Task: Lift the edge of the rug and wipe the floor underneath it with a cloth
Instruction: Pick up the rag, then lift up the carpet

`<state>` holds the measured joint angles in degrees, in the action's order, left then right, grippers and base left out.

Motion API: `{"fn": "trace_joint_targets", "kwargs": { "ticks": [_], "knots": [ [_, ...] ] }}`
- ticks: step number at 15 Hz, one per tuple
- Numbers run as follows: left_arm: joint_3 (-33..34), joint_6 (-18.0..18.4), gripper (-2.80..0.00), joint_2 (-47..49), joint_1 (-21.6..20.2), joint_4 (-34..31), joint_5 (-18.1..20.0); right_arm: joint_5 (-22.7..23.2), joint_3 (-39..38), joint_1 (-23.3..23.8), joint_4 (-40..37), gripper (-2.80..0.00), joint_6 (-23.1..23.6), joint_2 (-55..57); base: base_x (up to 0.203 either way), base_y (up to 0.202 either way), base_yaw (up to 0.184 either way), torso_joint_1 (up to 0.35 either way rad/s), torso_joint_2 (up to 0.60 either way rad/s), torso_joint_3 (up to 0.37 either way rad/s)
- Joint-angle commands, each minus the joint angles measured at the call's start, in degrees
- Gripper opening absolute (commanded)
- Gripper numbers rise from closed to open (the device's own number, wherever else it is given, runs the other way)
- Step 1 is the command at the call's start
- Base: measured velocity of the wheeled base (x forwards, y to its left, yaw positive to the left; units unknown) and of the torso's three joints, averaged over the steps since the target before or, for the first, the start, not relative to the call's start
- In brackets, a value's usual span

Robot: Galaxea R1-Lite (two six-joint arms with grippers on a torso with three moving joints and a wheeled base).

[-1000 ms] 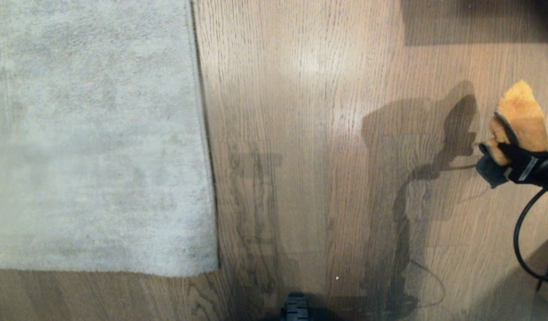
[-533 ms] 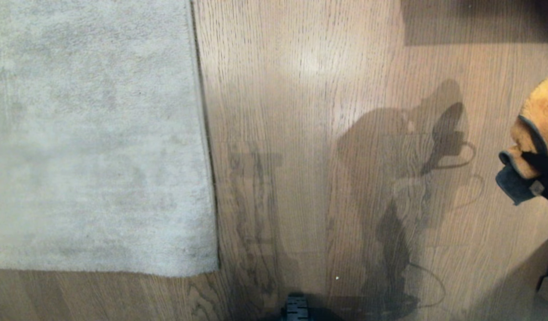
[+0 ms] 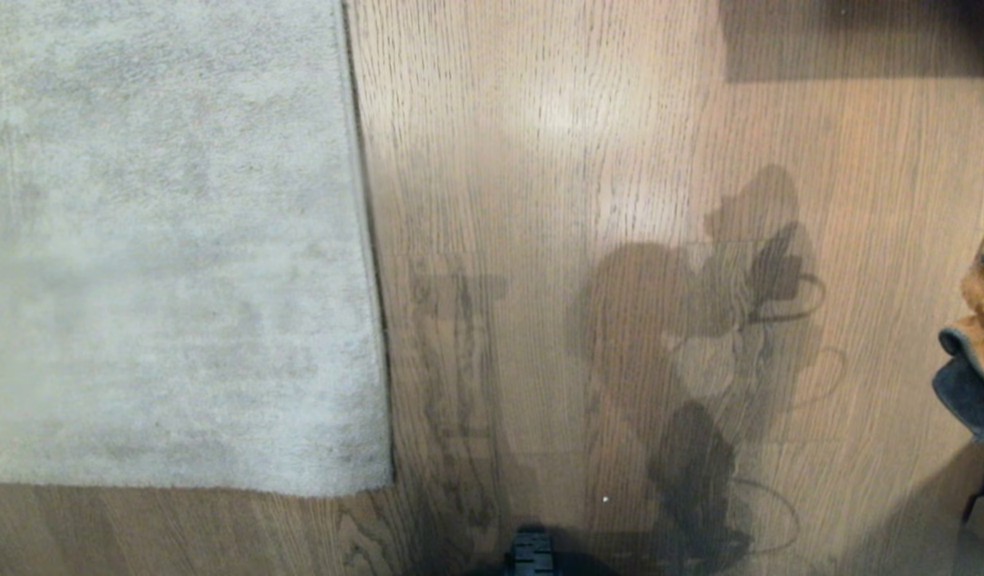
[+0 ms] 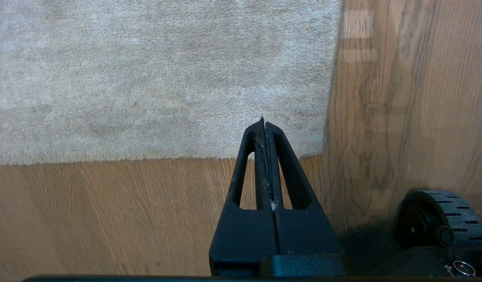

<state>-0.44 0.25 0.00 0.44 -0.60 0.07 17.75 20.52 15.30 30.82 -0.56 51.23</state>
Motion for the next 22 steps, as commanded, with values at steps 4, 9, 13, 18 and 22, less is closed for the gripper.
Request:
{"fn": "trace_joint_targets", "kwargs": {
  "ticks": [4, 9, 13, 18, 22],
  "knots": [
    [0.0, 0.0, -2.8, 0.0, 0.0, 0.0, 0.0, 0.0, -1.5, 0.0, -9.8, -2.8, 0.9, -15.0, 0.0, 0.0, 0.0, 0.0, 0.0, 0.0],
    [0.0, 0.0, -2.8, 0.0, 0.0, 0.0, 0.0, -0.9, -1.8, -2.1, -26.5, -2.8, 2.2, -30.2, 0.0, 0.0, 0.0, 0.0, 0.0, 0.0],
    [0.0, 0.0, -2.8, 0.0, 0.0, 0.0, 0.0, -5.7, -2.6, -4.2, -33.7, -2.8, 5.4, -35.1, 0.0, 0.0, 0.0, 0.0, 0.0, 0.0],
    [0.0, 0.0, -2.8, 0.0, 0.0, 0.0, 0.0, -8.7, -3.3, -8.1, -33.7, -2.8, 5.7, -35.0, 0.0, 0.0, 0.0, 0.0, 0.0, 0.0],
    [0.0, 0.0, -2.8, 0.0, 0.0, 0.0, 0.0, -18.5, -4.6, -16.4, -35.0, -2.8, 6.3, -39.0, 0.0, 0.0, 0.0, 0.0, 0.0, 0.0]
  ]
}}
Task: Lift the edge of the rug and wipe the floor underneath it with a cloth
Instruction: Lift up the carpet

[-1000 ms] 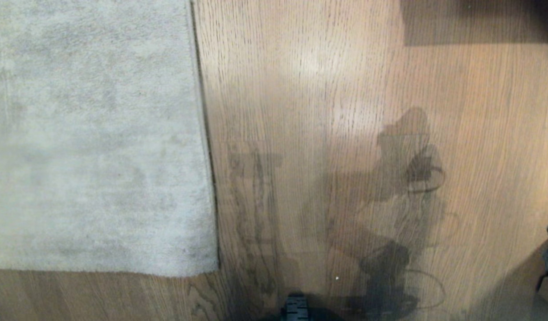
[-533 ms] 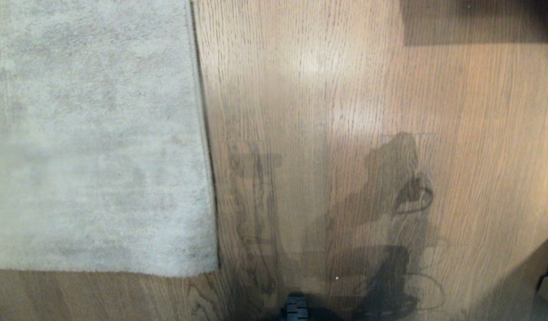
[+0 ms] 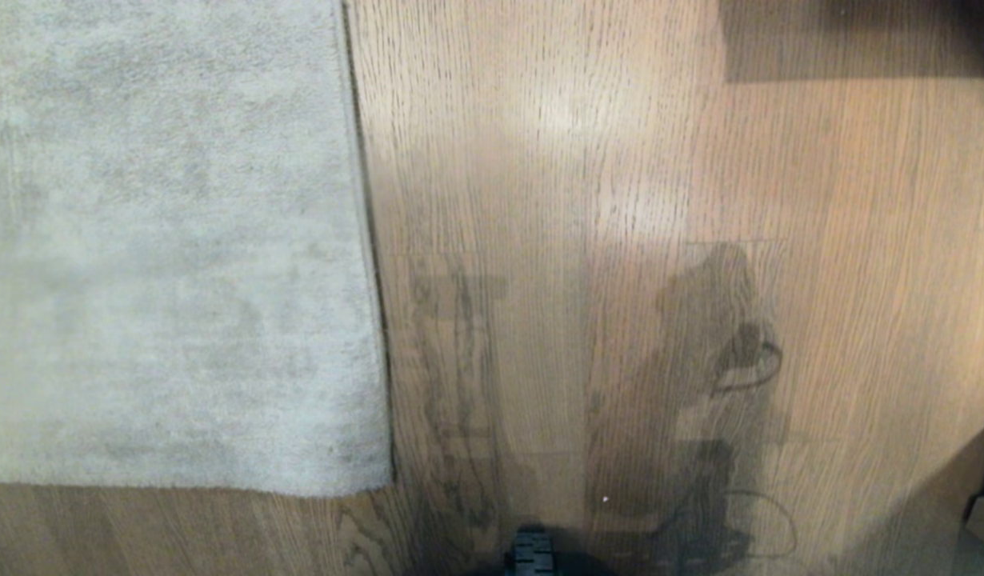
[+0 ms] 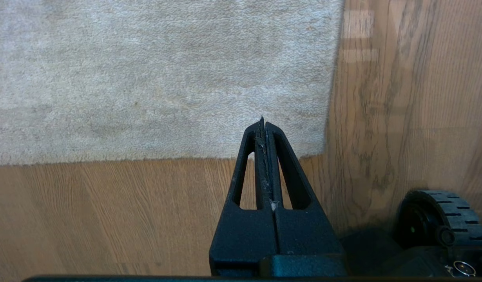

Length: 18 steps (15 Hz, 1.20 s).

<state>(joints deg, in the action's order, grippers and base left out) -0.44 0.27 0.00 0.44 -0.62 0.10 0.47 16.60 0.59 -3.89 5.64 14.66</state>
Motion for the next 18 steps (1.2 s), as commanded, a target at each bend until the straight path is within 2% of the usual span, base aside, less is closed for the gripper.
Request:
{"fn": "trace_joint_targets", "kwargs": {
  "ticks": [1, 7, 10, 12, 18],
  "knots": [
    [0.0, 0.0, -2.8, 0.0, 0.0, 0.0, 0.0, -1.9, -1.9, -1.8, -1.1, -2.8, 0.1, -3.9, 0.0, 0.0, 0.0, 0.0, 0.0, 0.0],
    [0.0, 0.0, -2.8, 0.0, 0.0, 0.0, 0.0, -2.0, -10.6, -1.1, -3.5, -2.8, 2.3, -14.5, 0.0, 0.0, 0.0, 0.0, 0.0, 0.0],
    [0.0, 0.0, -2.8, 0.0, 0.0, 0.0, 0.0, -1.5, -13.7, -1.0, 0.0, -2.8, 2.5, -14.7, 0.0, 0.0, 0.0, 0.0, 0.0, 0.0],
    [0.0, 0.0, -2.8, 0.0, 0.0, 0.0, 0.0, 0.5, -14.2, -1.0, 0.3, -2.8, 2.5, -14.7, 0.0, 0.0, 0.0, 0.0, 0.0, 0.0],
    [0.0, 0.0, -2.8, 0.0, 0.0, 0.0, 0.0, 0.8, -16.3, -1.0, 2.7, -2.8, 2.1, -14.7, 0.0, 0.0, 0.0, 0.0, 0.0, 0.0]
  ]
}}
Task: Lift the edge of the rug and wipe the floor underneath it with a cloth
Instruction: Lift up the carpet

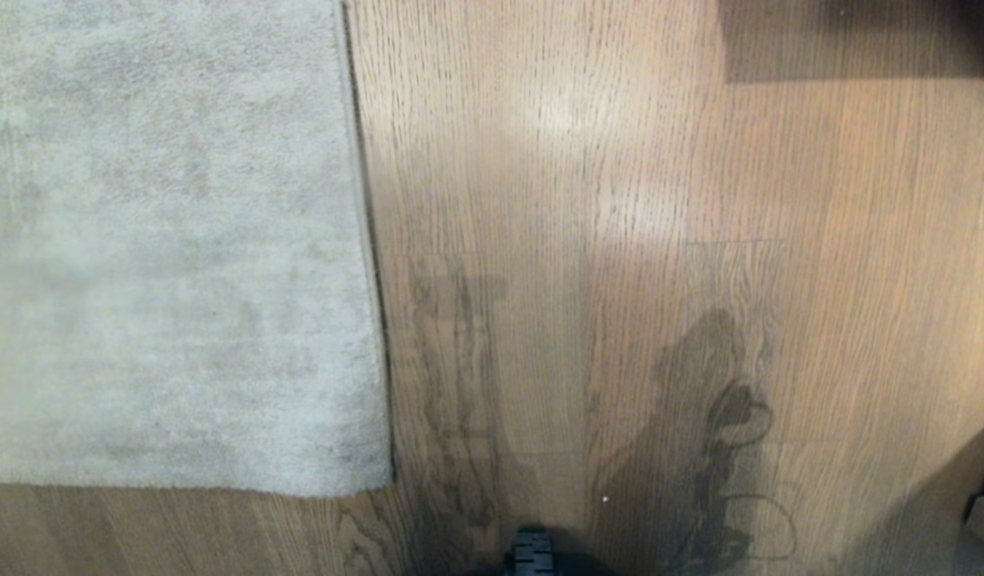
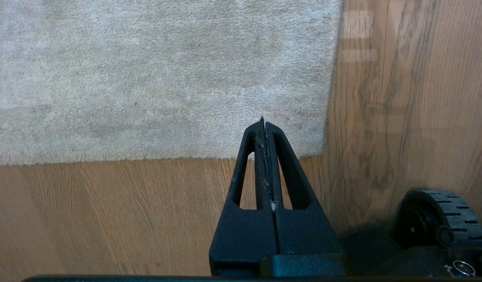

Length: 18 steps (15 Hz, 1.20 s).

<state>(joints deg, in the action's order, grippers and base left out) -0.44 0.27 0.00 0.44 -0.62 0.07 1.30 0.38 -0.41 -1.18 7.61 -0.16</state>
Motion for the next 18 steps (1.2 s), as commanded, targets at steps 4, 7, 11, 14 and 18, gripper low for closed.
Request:
{"fn": "trace_joint_targets", "kwargs": {
  "ticks": [4, 7, 11, 14, 18],
  "knots": [
    [0.0, 0.0, -2.8, 0.0, 0.0, 0.0, 0.0, -0.1, -0.1, 0.0, 0.0, -2.8, -1.3, 0.2, 0.0, 0.0, 0.0, 0.0, 0.0, 0.0],
    [0.0, 0.0, -2.8, 0.0, 0.0, 0.0, 0.0, -0.2, -0.1, 0.0, 0.0, -2.8, -3.7, 0.2, 0.0, 0.0, 0.0, 0.0, 0.0, 0.0],
    [0.0, 0.0, -2.8, 0.0, 0.0, 0.0, 0.0, -0.3, -0.1, 0.0, 0.3, -2.8, -4.2, 0.2, 0.0, 0.0, 0.0, 0.0, 0.0, 0.0],
    [0.0, 0.0, -2.8, 0.0, 0.0, 0.0, 0.0, -0.3, -0.1, 0.0, 0.3, -2.8, -4.2, 0.2, 0.0, 0.0, 0.0, 0.0, 0.0, 0.0],
    [0.0, 0.0, -2.8, 0.0, 0.0, 0.0, 0.0, -0.3, -0.1, 0.0, 0.3, -2.8, -4.2, 0.2, 0.0, 0.0, 0.0, 0.0, 0.0, 0.0]
  ]
}}
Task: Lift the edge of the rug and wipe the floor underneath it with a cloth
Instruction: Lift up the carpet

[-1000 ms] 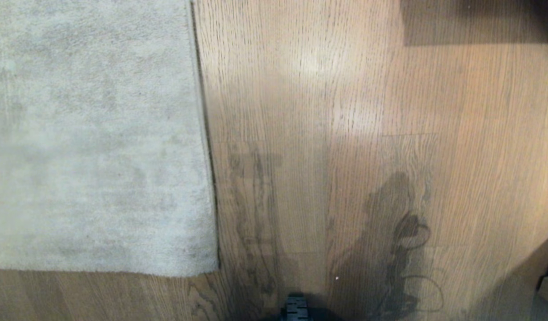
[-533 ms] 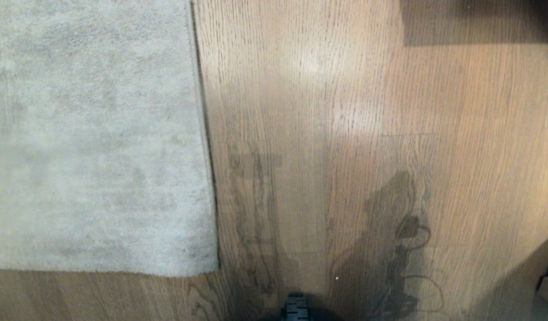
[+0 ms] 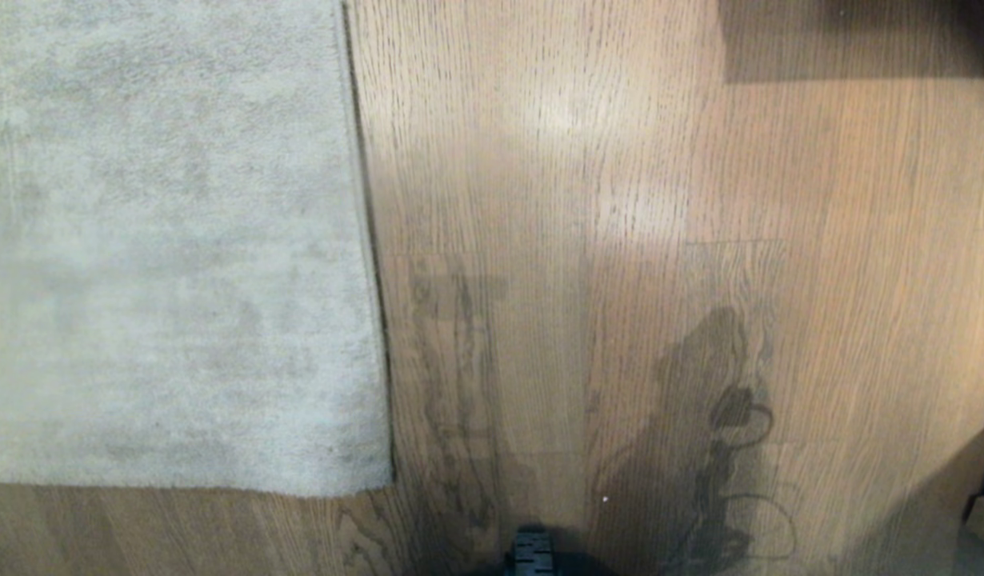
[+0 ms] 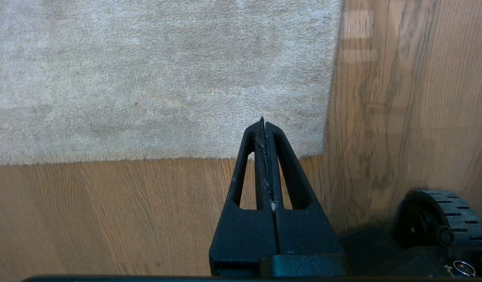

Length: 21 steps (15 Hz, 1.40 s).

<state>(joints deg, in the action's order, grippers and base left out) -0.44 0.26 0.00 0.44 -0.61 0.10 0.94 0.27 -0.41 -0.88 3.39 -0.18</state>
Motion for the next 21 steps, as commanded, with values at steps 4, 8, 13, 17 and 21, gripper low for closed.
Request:
{"fn": "trace_joint_targets", "kwargs": {
  "ticks": [4, 8, 13, 17, 21],
  "knots": [
    [0.0, 0.0, -2.8, 0.0, 0.0, 0.0, 0.0, 0.0, 0.0, 0.0, 0.0, -2.8, 0.0, 0.2, 0.0, 0.0, 0.0, 0.0, 0.0, 0.0],
    [0.0, 0.0, -2.8, 0.0, 0.0, 0.0, 0.0, 0.0, 0.0, 0.0, 0.0, -2.8, 0.0, 0.2, 0.0, 0.0, 0.0, 0.0, 0.0, 0.0],
    [0.0, 0.0, -2.8, 0.0, 0.0, 0.0, 0.0, 0.0, 0.0, 0.0, 0.0, -2.8, 0.0, 0.2, 0.0, 0.0, 0.0, 0.0, 0.0, 0.0],
    [0.0, 0.0, -2.8, 0.0, 0.0, 0.0, 0.0, 0.0, 0.0, 0.0, 0.0, -2.8, 0.0, 0.2, 0.0, 0.0, 0.0, 0.0, 0.0, 0.0],
    [-0.9, -0.1, -2.8, 1.5, 0.0, -2.7, 0.1, 0.0, 0.0, 0.0, 0.0, -2.8, 0.0, 0.2, 0.0, 0.0, 0.0, 0.0, 0.0, 0.0]
  ]
}}
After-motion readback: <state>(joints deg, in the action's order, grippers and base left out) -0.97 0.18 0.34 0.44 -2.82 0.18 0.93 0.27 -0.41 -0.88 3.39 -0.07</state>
